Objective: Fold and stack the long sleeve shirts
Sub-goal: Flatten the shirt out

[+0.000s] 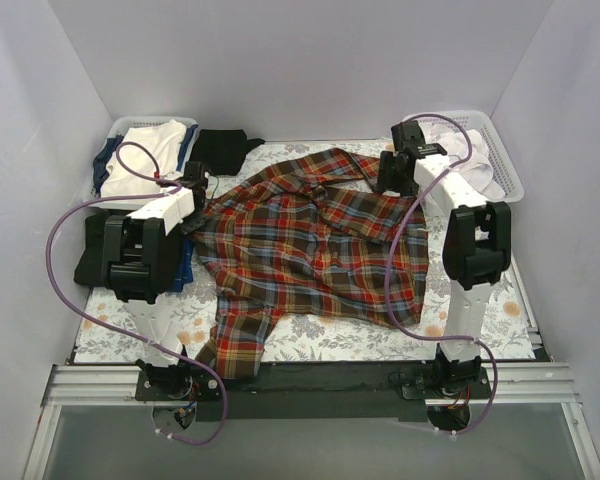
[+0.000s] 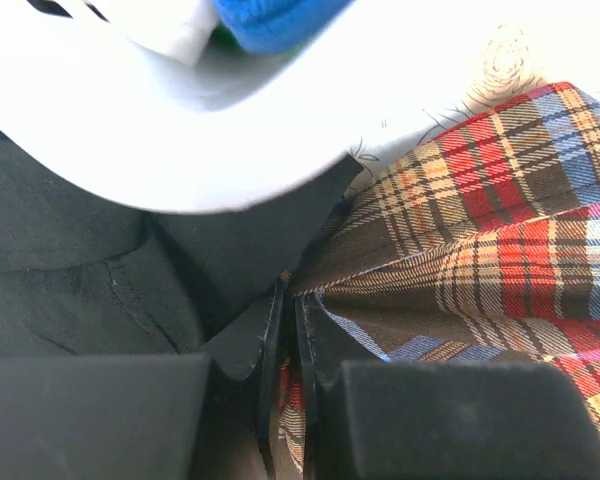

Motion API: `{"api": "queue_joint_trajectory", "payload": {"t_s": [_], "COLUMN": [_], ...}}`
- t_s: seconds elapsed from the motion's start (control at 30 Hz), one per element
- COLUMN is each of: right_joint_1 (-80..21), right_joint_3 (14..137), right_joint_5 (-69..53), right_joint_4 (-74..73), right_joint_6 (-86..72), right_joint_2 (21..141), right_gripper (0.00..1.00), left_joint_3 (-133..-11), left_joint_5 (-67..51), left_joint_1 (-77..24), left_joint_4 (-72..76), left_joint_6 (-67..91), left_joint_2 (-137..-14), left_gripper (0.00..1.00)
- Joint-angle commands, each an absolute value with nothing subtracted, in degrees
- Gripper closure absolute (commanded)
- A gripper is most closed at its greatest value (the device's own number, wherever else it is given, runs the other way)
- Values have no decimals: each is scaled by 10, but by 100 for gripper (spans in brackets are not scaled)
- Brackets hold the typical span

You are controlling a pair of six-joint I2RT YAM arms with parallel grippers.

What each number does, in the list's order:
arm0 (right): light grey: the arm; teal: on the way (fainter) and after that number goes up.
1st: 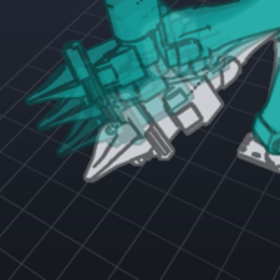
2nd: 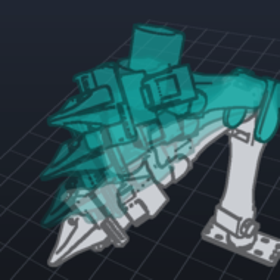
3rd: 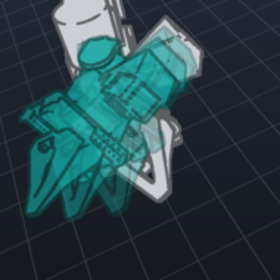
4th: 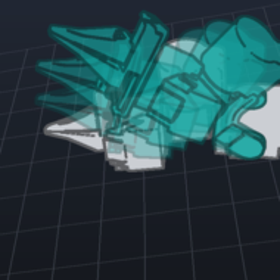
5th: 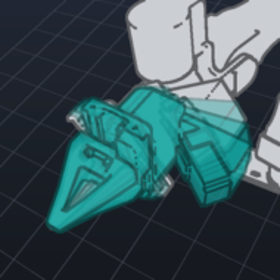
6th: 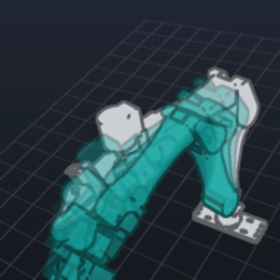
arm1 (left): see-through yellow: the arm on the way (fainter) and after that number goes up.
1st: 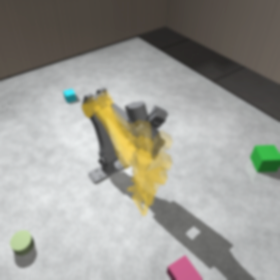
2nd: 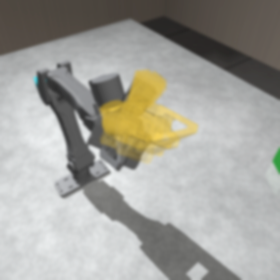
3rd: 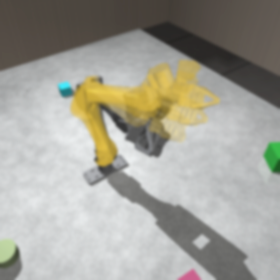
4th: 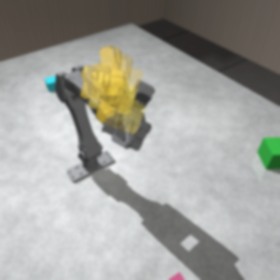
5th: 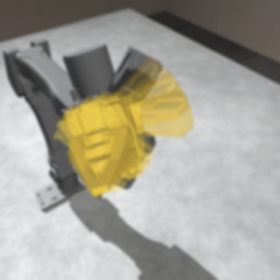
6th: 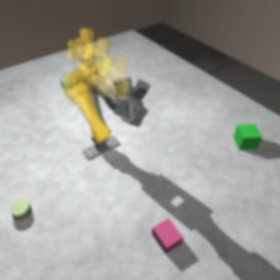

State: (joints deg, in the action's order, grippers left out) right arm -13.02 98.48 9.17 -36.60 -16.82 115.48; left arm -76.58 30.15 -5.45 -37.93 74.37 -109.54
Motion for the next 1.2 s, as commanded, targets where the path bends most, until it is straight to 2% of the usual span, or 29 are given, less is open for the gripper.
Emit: {"api": "queue_joint_trajectory", "payload": {"t_s": [0.0, 0.23, 0.43, 0.67, 0.77, 0.8, 0.87, 0.9, 1.03, 1.07, 1.17], "right_joint_1": [-146, -145, -146, -147, -149, -149, -149, -149, -147, -146, -139], "right_joint_3": [1024, 1017, 935, 917, 939, 950, 968, 989, 1056, 1070, 1120], "right_joint_5": [86, 75, 101, 74, 82, 94, 108, 126, 163, 168, 170], "right_joint_4": [-424, -440, -449, -432, -425, -425, -426, -425, -426, -427, -430], "right_joint_6": [-174, -192, -201, -207, -209, -210, -210, -209, -202, -200, -197], "right_joint_2": [1194, 1214, 1172, 1179, 1185, 1186, 1184, 1184, 1195, 1205, 1225], "right_gripper": [35, 36, 37, 39, 46, 56, 64, 73, 95, 99, 99], "left_joint_3": [-782, -779, -780, -782, -788, -788, -789, -789, -788, -788, -790], "left_joint_5": [312, 302, 294, 286, 287, 288, 289, 288, 287, 287, 287], "left_joint_1": [-40, -32, -25, -24, -23, -22, -20, -20, -18, -18, -18], "left_joint_4": [-379, -375, -370, -369, -372, -373, -374, -374, -375, -375, -378], "left_joint_6": [737, 732, 727, 729, 728, 727, 725, 725, 721, 720, 714], "left_joint_2": [-1076, -1082, -1092, -1100, -1102, -1101, -1100, -1101, -1100, -1101, -1104], "left_gripper": [100, 100, 100, 100, 100, 100, 100, 100, 100, 100, 100]}}
